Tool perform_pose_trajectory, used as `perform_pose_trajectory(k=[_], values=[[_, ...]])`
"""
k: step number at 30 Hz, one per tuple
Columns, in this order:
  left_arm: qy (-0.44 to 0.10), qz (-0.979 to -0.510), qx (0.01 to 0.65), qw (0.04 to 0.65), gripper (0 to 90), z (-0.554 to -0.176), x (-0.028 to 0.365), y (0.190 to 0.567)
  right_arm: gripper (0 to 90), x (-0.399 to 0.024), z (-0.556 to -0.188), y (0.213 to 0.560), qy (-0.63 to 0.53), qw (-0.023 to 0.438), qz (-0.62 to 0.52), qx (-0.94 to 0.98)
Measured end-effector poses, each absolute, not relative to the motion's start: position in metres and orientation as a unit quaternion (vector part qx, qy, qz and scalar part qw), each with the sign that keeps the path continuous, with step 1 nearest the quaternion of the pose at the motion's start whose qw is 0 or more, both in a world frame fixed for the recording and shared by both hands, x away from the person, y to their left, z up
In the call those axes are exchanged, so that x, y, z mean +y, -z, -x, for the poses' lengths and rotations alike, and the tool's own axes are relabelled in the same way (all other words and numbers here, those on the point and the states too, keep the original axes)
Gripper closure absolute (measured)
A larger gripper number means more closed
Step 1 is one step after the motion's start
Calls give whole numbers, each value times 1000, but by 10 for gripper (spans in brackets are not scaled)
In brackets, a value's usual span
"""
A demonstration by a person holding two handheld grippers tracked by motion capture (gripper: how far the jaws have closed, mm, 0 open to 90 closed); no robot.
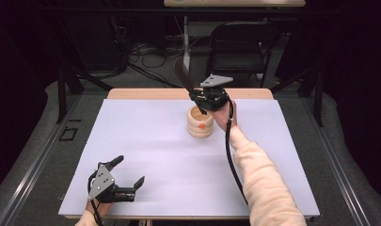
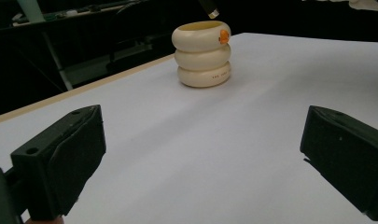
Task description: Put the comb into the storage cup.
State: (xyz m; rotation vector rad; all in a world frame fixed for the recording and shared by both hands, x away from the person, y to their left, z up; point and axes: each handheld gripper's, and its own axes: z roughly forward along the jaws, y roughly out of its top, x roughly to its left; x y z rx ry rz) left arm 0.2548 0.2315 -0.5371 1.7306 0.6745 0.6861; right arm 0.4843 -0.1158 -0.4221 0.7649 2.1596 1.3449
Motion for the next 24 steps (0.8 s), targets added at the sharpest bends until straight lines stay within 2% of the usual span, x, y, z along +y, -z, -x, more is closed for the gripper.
perform_pose_trajectory(k=[24], values=[[-289,-730,284,550,3,-255,231,537,721,-117,-486,431,-487,233,-278,795]])
